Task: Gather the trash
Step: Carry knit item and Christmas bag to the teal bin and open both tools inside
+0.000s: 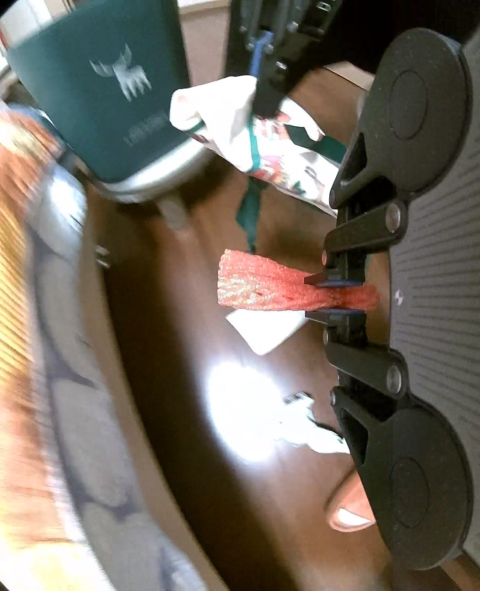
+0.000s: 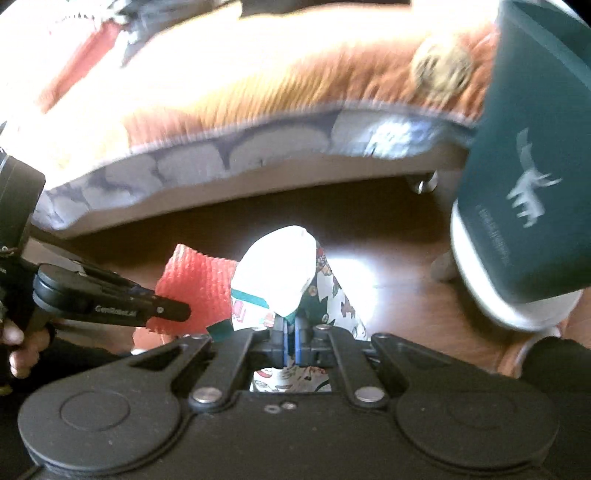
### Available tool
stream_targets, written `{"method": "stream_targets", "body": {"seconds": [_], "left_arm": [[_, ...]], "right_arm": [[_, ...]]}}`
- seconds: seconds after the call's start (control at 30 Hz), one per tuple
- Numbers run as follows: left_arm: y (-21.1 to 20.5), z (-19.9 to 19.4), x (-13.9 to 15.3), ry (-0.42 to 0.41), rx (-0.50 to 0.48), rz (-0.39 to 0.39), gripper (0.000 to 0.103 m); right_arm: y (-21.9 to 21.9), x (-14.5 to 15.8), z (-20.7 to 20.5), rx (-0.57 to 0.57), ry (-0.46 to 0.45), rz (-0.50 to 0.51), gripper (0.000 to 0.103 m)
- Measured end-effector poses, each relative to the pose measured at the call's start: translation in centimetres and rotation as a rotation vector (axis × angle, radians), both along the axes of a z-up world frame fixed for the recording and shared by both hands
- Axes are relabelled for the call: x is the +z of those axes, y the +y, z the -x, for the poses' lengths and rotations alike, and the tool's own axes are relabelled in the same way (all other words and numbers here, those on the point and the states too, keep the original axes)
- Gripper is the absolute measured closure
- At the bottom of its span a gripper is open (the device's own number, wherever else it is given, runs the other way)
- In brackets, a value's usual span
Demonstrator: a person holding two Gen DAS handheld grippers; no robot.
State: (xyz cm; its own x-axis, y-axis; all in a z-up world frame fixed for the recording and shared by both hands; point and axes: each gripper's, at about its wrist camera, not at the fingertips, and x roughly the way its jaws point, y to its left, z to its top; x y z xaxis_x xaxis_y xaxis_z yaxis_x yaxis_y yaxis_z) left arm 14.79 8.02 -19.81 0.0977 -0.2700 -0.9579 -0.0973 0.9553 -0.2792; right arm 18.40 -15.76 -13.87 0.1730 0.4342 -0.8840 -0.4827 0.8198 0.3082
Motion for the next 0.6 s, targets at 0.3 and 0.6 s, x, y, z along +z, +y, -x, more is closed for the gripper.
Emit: {"method": "stream_targets", "body": {"seconds": [0.3,0.6], "left_arm": [[-5.9,-1.1,9.8,-0.221,0.022,-0.036,0.093],[-11.3,-4.4,19.1,-0.430,-0.010,-0.032,0.093]], "right_arm": [[-7.2,8.3,-0.3,-0.060,-0.221,-0.102,0.099],[-13.6,16.5,-2.9,-0.137,-0.416,-0.196,0.099]]}}
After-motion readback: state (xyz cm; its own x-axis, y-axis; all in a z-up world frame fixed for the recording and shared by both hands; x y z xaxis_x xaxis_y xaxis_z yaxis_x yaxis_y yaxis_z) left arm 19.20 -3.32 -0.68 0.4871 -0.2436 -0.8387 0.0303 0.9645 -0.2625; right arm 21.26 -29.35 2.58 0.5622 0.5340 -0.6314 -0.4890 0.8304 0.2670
